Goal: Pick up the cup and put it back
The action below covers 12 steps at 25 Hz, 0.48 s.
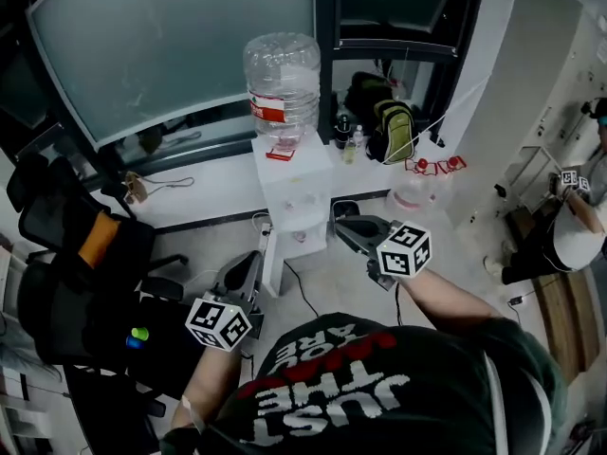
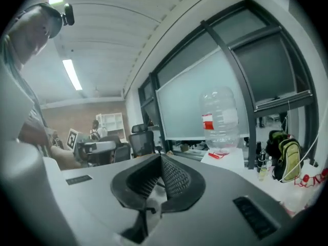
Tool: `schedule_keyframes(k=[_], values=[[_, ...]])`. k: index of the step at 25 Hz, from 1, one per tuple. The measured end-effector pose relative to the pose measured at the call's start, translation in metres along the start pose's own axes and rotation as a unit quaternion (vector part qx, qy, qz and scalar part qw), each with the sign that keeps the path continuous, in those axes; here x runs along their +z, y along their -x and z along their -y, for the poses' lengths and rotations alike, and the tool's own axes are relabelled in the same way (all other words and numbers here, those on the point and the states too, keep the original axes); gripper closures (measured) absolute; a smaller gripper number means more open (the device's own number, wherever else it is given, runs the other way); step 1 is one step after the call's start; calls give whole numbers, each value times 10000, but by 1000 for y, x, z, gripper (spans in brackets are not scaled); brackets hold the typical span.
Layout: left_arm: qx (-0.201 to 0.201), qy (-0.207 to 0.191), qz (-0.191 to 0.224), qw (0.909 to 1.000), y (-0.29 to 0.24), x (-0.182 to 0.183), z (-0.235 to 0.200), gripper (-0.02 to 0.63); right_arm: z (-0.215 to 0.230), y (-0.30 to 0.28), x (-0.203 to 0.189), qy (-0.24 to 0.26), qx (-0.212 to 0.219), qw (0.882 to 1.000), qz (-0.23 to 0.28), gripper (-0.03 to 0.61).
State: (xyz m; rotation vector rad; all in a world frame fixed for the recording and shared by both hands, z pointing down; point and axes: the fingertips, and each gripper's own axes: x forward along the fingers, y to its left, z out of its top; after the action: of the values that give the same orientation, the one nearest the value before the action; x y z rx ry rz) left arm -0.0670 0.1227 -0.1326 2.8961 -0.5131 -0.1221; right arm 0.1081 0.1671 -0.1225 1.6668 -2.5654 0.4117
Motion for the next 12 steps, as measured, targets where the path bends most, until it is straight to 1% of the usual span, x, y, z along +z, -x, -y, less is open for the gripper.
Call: schedule_keyframes(k=[3,6,8,12], values=[[86,140,187,9997,-16,9,17,612,17,33,22,7,-89,9998,150,545],[115,164,293,9994,-35,14,32,612,22,54,35,119,119,9996,215,546],[94,136,309,9994,-45,15,41,612,23,64,36,256,205,9992,206,546],[-37,12,314,9995,-53,17,59,612,26,78,33,370,176,9990,193,546]])
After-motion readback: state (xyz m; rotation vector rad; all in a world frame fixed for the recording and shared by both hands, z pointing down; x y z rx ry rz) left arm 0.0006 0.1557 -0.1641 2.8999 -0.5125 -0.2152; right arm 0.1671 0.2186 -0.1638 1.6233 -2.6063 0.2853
